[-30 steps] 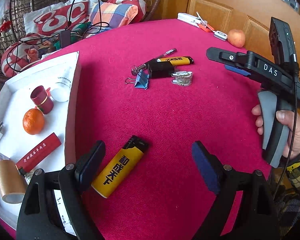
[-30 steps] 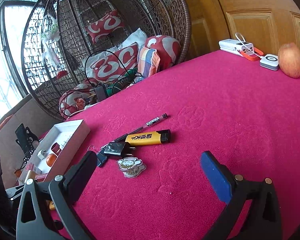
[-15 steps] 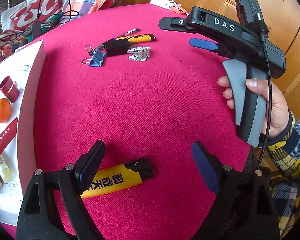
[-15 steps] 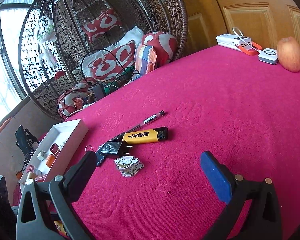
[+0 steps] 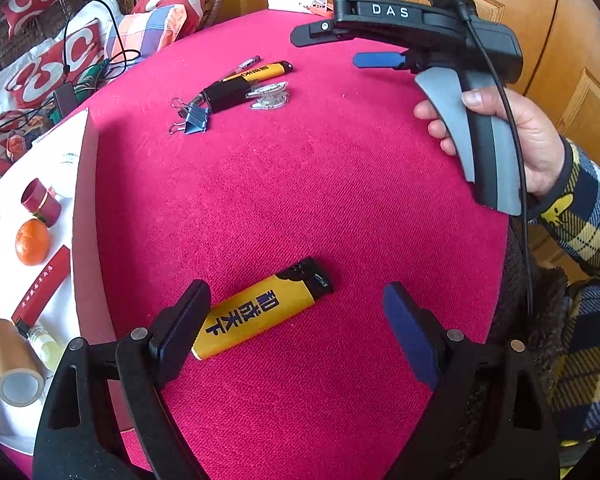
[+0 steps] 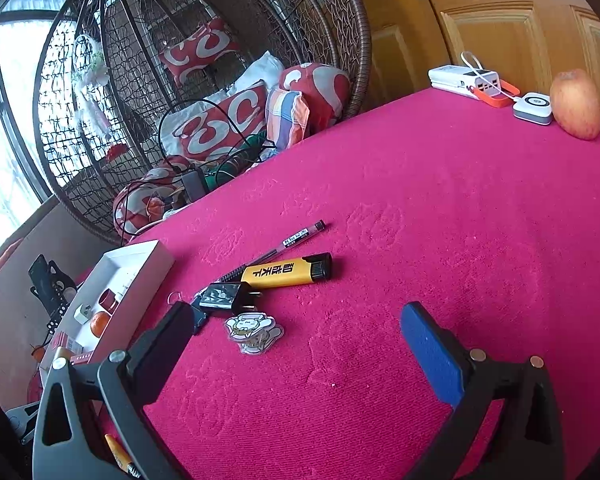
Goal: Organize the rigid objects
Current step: 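Grasp the yellow lighter with the left tool while the right grasps the cartoon keychain badge, then place the lighter with the left tool while the right places the badge in the tray, then open both tools and move them back toward the black charger and clip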
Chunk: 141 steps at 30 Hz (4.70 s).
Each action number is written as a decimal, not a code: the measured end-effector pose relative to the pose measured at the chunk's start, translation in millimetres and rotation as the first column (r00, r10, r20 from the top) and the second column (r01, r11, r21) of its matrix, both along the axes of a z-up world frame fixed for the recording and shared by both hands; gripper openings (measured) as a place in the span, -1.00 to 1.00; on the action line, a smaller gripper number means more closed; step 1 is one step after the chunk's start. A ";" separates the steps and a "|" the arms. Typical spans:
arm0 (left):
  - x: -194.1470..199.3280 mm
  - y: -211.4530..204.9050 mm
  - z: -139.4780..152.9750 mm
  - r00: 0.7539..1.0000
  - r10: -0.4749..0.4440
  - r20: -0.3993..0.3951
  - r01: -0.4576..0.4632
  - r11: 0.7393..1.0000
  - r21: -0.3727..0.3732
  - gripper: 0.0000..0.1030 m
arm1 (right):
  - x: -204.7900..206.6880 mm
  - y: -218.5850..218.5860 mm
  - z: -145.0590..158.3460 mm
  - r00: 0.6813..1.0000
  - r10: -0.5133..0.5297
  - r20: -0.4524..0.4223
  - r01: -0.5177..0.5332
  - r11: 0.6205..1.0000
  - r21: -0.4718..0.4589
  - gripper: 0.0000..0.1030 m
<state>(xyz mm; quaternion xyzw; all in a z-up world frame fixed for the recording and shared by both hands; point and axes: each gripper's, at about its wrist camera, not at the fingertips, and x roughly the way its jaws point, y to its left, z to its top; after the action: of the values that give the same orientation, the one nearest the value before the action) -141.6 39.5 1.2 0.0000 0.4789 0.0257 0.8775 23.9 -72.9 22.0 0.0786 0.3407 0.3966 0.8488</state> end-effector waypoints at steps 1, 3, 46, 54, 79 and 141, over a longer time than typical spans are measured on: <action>4.2 -0.7 -4.1 1.000 0.007 -0.016 -0.007 1.000 0.030 0.72 | -0.4 0.3 0.0 1.000 0.000 0.000 0.000 1.000 -0.001 1.00; 5.2 2.7 -6.8 1.000 0.011 -0.015 -0.011 1.000 0.023 0.74 | -0.7 -0.4 0.0 1.000 0.000 0.001 0.000 1.000 0.002 1.00; -8.6 9.9 -0.3 0.985 0.160 0.062 -0.157 0.986 -0.056 -0.54 | -17.5 50.9 -3.9 0.979 0.195 0.057 -0.176 0.954 -0.242 -0.30; -20.3 16.2 24.2 0.953 0.232 0.194 -0.218 0.972 -0.088 -0.54 | -29.6 37.9 8.6 0.974 0.214 0.074 -0.201 0.968 -0.152 -0.30; -70.1 79.6 68.1 0.796 0.476 0.374 -0.501 0.865 -0.034 -0.54 | -95.3 95.5 68.4 0.894 0.387 0.225 -0.357 0.919 -0.165 -0.30; -49.3 121.6 64.6 0.629 0.669 0.397 -0.689 0.716 -0.114 0.99 | -56.5 80.9 51.4 0.941 0.148 0.305 -0.129 0.988 -0.084 1.00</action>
<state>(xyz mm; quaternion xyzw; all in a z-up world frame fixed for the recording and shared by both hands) -190.9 161.1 65.8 -0.1643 0.2474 0.3650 0.8824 -32.6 8.0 73.4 -0.0357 0.2199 0.4518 0.8639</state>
